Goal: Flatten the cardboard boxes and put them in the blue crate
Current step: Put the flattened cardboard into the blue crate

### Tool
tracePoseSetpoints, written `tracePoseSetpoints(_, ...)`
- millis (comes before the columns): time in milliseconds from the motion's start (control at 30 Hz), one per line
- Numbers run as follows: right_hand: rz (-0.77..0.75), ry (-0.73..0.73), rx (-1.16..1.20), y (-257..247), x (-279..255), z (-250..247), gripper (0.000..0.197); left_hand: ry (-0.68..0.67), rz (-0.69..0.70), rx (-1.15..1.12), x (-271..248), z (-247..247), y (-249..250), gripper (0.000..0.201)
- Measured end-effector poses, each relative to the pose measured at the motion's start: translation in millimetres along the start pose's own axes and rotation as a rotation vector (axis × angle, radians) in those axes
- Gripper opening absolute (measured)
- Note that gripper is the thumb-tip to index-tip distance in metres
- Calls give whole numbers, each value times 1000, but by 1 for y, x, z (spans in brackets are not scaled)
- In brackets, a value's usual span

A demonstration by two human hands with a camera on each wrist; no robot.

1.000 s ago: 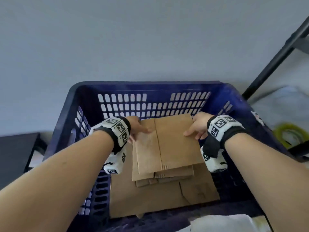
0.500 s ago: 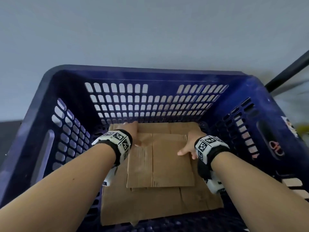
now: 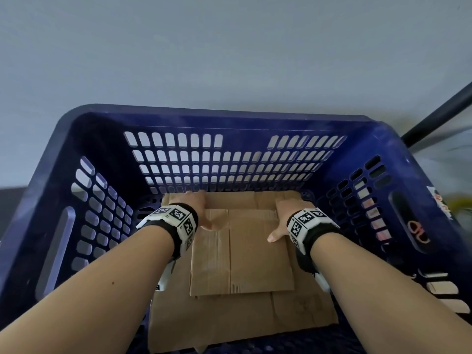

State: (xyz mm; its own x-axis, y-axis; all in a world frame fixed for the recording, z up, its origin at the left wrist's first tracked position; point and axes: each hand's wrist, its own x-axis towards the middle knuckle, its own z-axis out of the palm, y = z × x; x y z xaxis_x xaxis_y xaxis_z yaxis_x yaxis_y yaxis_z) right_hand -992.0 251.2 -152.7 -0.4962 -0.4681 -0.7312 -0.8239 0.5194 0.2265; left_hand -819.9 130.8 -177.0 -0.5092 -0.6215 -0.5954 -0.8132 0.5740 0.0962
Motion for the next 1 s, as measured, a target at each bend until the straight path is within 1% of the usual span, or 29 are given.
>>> tracePoseSetpoints(33,1,-1,3,0,0,0,95,-2,-4,-2,0,1,0,71)
tracePoseSetpoints(133,-19,13,-7,0,-1,-1,92,-8,-19,-8,-2,3,0,73)
tracePoseSetpoints(233,-4,2,-31,-3,-3,-1,97,-15,-15,6,-3,3,0,75)
tracePoseSetpoints(267,-5,16,-33,-4,-5,-1,95,-15,-9,10,-5,2,0,75)
tracePoseSetpoints(333,-25,37,-53,-5,-8,-2,83,-20,2,23,-9,0,0,76)
tracePoseSetpoints(400,-31,44,-60,-5,-13,-3,75,-21,20,50,-13,-3,1,71)
tracePoseSetpoints(467,-40,50,-56,-6,-18,-6,78,-26,34,60,-16,-7,3,65)
tracePoseSetpoints(533,-46,58,-31,-10,-25,-12,83,-27,44,38,-21,-13,5,64)
tracePoseSetpoints(667,-83,128,18,-10,-48,-26,84,42,51,12,-36,-27,11,64)
tracePoseSetpoints(833,-106,254,21,-7,-81,-42,55,125,45,3,-64,-49,20,54)
tracePoseSetpoints(900,-112,277,25,-7,-98,-48,52,174,46,-11,-78,-59,23,51)
tracePoseSetpoints(1000,-145,349,51,-9,-125,-56,52,256,57,-9,-101,-76,26,52)
